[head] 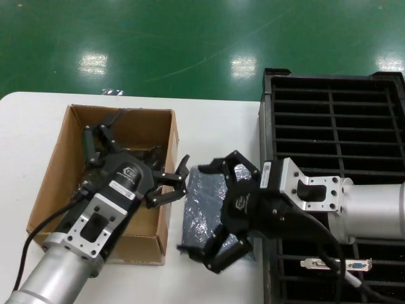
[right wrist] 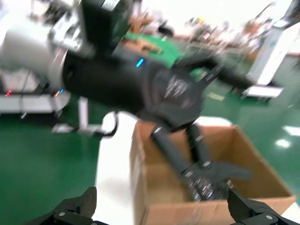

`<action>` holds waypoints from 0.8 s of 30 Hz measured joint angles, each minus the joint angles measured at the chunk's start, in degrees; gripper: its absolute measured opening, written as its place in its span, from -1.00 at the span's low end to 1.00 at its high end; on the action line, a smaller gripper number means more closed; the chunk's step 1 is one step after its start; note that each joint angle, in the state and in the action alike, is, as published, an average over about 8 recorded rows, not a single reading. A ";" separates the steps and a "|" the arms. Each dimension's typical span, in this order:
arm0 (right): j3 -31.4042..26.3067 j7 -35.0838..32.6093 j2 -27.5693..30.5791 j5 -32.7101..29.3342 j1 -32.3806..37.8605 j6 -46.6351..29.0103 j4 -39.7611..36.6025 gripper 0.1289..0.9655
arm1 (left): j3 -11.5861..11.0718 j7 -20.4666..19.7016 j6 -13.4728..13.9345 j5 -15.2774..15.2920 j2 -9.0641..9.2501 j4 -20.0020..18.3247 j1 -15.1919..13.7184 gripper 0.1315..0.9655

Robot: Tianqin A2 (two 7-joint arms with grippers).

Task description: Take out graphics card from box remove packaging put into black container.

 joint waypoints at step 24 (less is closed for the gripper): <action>20.59 -15.67 -8.58 9.59 -25.70 28.62 -1.82 1.00 | -1.75 3.45 -6.84 -19.52 -0.51 8.22 2.31 1.00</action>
